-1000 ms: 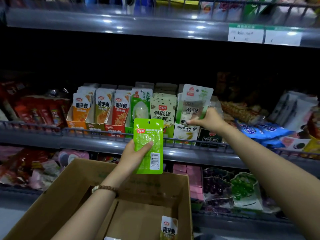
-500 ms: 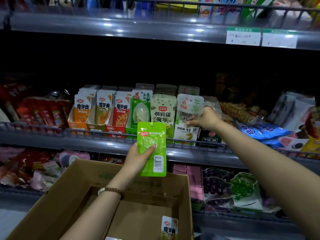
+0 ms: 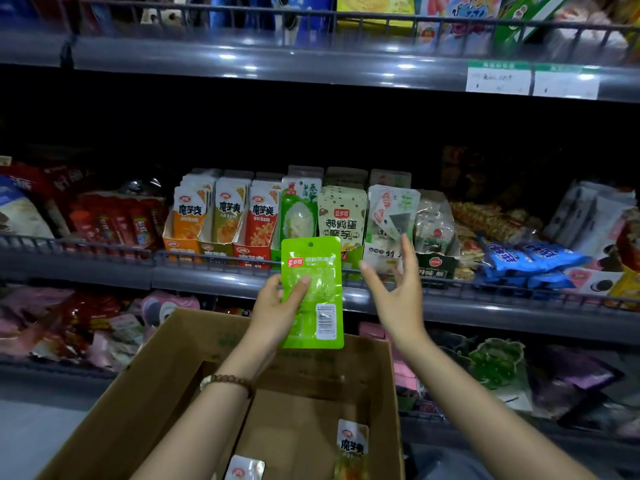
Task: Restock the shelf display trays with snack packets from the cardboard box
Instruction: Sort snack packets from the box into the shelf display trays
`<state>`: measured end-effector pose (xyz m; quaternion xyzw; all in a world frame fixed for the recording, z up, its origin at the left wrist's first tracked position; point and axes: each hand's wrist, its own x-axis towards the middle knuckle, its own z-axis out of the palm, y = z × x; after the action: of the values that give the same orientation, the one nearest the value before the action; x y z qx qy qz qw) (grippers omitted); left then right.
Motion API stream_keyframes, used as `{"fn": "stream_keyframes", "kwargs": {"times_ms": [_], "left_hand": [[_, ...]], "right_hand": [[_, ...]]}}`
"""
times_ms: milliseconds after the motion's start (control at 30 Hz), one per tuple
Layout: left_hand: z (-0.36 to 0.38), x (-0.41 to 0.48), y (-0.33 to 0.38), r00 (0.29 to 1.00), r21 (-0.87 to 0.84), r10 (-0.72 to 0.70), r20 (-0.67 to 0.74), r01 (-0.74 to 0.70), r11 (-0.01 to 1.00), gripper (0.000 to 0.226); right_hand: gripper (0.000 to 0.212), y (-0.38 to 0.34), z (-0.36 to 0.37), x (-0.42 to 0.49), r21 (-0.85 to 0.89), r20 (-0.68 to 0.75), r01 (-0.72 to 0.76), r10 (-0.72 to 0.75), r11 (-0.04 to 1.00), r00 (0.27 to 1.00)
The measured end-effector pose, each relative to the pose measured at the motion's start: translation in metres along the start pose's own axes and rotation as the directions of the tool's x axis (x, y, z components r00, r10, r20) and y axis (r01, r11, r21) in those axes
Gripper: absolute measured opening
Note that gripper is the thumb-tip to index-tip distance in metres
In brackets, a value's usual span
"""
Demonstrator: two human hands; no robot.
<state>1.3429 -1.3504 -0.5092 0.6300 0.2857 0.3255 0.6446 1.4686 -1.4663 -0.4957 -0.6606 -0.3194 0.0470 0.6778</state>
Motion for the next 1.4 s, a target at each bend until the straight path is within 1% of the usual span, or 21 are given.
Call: {"fn": "stream_keyframes", "kwargs": {"times_ms": [100,167,200,333,433,467,533,567,633,667,700,767,800,833,900,1000,1133,1233,1300,1367,1400], "left_hand": [[-0.002,-0.003,0.000,1.000,-0.028,0.003,-0.030,-0.004,1.000,0.054],[-0.002,-0.003,0.000,0.999,-0.059,0.010,-0.045,-0.013,0.998,0.047],[-0.002,-0.003,0.000,0.998,-0.068,0.020,-0.052,-0.023,0.997,0.041],[0.005,-0.005,0.001,0.997,-0.030,0.068,-0.046,-0.069,0.997,0.031],[-0.002,-0.004,0.003,0.996,0.202,0.078,-0.047,-0.067,0.977,0.035],[-0.006,-0.004,0.003,0.999,0.289,0.036,0.014,-0.038,0.956,0.043],[-0.009,-0.007,0.006,0.965,0.366,-0.076,0.252,-0.022,0.930,0.055],[-0.008,-0.009,0.006,0.931,0.331,-0.111,0.347,-0.011,0.944,0.058],[-0.011,-0.009,0.006,0.923,0.163,-0.125,0.364,0.069,0.984,0.065],[-0.015,-0.009,0.006,0.935,0.100,-0.132,0.331,0.104,0.990,0.060],[-0.021,-0.008,0.006,0.945,0.063,-0.139,0.295,0.126,0.990,0.051],[-0.033,-0.006,0.006,0.945,-0.008,-0.177,0.275,0.187,0.982,0.035],[-0.037,-0.006,0.006,0.942,-0.017,-0.171,0.290,0.184,0.983,0.032],[-0.038,-0.003,0.004,0.943,0.002,-0.151,0.297,0.158,0.987,0.031],[-0.037,0.001,0.004,0.962,0.093,-0.067,0.263,0.044,0.995,0.029],[-0.031,0.014,0.009,0.976,0.165,0.095,0.198,-0.129,0.978,0.028],[-0.015,0.034,0.019,0.944,0.185,0.191,0.267,-0.245,0.952,0.029],[-0.004,0.052,0.027,0.932,0.193,0.209,0.298,-0.272,0.943,0.034],[-0.001,0.066,0.024,0.938,0.347,0.209,0.278,-0.301,0.888,0.047],[-0.001,0.078,0.014,0.938,0.590,0.231,0.259,-0.343,0.731,0.062],[-0.002,0.081,0.009,0.932,0.681,0.234,0.277,-0.362,0.637,0.066]], "right_hand": [[0.092,-0.001,0.015,-0.015,0.070,-0.025,-0.029,0.031,0.997,0.999],[0.089,-0.005,0.023,-0.024,0.069,0.003,-0.005,0.005,0.998,1.000],[0.083,-0.007,0.028,-0.028,0.082,0.064,-0.023,0.017,0.996,0.998],[0.053,-0.015,0.046,-0.036,0.140,0.304,-0.301,0.249,0.943,0.920],[0.049,-0.014,0.056,-0.034,0.293,0.381,-0.480,0.359,0.827,0.852],[0.047,-0.016,0.060,-0.035,0.354,0.404,-0.519,0.374,0.778,0.835],[0.050,-0.017,0.066,-0.037,0.427,0.458,-0.553,0.356,0.716,0.814],[0.055,-0.018,0.069,-0.039,0.451,0.493,-0.569,0.339,0.688,0.801],[0.063,-0.020,0.070,-0.039,0.483,0.570,-0.608,0.301,0.631,0.765],[0.061,-0.020,0.069,-0.036,0.472,0.578,-0.600,0.287,0.647,0.764],[0.055,-0.018,0.068,-0.032,0.438,0.560,-0.562,0.276,0.701,0.781],[0.043,-0.015,0.062,-0.018,0.253,0.473,-0.384,0.232,0.888,0.850],[0.048,-0.014,0.058,-0.010,0.113,0.434,-0.268,0.195,0.957,0.880],[0.058,-0.011,0.054,-0.002,-0.009,0.431,-0.176,0.162,0.984,0.888],[0.072,-0.012,0.047,0.013,-0.086,0.503,-0.121,0.148,0.989,0.851],[0.074,-0.024,0.034,0.036,-0.072,0.603,-0.160,0.171,0.984,0.779],[0.074,-0.040,0.016,0.065,-0.135,0.623,-0.143,0.196,0.980,0.757],[0.074,-0.049,0.009,0.088,-0.143,0.558,0.034,0.053,0.989,0.828],[0.073,-0.054,0.004,0.111,-0.097,0.415,0.163,-0.109,0.982,0.903],[0.070,-0.053,0.000,0.135,-0.083,0.281,0.278,-0.245,0.957,0.928],[0.068,-0.051,-0.001,0.144,-0.112,0.256,0.322,-0.286,0.940,0.924]]}}
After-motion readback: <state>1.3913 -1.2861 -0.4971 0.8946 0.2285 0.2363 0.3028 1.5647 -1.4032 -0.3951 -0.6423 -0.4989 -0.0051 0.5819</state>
